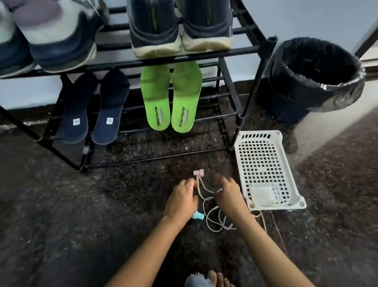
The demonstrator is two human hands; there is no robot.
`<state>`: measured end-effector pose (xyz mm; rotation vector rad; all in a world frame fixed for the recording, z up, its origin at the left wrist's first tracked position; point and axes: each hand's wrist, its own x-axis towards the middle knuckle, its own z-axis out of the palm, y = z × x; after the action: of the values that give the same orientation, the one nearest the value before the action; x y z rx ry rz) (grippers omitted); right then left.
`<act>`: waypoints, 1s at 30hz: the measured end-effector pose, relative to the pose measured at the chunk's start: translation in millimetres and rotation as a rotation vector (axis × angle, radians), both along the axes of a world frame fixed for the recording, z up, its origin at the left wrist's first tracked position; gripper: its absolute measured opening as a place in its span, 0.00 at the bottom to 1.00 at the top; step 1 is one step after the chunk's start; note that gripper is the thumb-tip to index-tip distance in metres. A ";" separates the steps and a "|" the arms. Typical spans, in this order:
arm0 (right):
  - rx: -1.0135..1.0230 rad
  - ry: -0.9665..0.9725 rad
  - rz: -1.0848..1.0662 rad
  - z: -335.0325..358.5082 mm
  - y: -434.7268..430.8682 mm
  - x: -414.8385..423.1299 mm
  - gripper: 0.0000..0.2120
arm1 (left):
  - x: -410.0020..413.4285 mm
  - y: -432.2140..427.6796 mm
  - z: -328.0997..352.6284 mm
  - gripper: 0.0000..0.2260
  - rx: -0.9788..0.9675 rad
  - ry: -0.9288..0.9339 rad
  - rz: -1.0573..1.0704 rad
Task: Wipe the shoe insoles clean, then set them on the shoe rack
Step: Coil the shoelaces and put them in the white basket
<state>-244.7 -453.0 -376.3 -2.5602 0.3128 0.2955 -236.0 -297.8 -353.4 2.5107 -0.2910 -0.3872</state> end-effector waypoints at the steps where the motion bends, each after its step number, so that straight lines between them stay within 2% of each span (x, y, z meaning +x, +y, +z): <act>1: -0.031 0.032 0.027 -9.8 1.1 -2.4 0.17 | -1.2 -0.9 -5.0 0.13 0.008 0.020 -0.008; 9: -0.150 0.058 0.113 -59.2 12.1 -16.6 0.17 | -11.9 -3.8 -40.1 0.13 -0.011 0.073 -0.009; 12: -0.233 0.033 0.130 -69.7 17.4 -18.5 0.13 | -17.1 -6.5 -51.3 0.13 -0.040 0.078 0.000; 15: -0.221 0.007 0.082 -72.9 20.9 -20.8 0.09 | -21.3 -9.0 -57.5 0.13 -0.098 0.100 0.015; 20: 0.014 -0.136 -0.055 -55.8 20.3 -26.8 0.07 | -15.3 -16.4 -59.8 0.15 -0.229 0.125 -0.002; 23: 0.168 -0.212 -0.147 -34.8 21.1 -29.6 0.02 | -8.7 -19.2 -57.4 0.08 -0.346 0.177 0.031; 26: 0.252 -0.273 -0.213 -12.5 20.7 -31.5 0.07 | -0.3 -16.3 -56.0 0.05 -0.461 0.276 0.109; 30: 0.316 -0.350 -0.278 8.8 9.7 -29.5 0.09 | 7.3 -7.9 -41.9 0.13 -0.661 0.433 0.121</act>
<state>-274.2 -443.3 -367.5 -2.1716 0.4429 -0.1927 -228.7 -305.7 -395.3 1.7371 -0.0716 -0.6488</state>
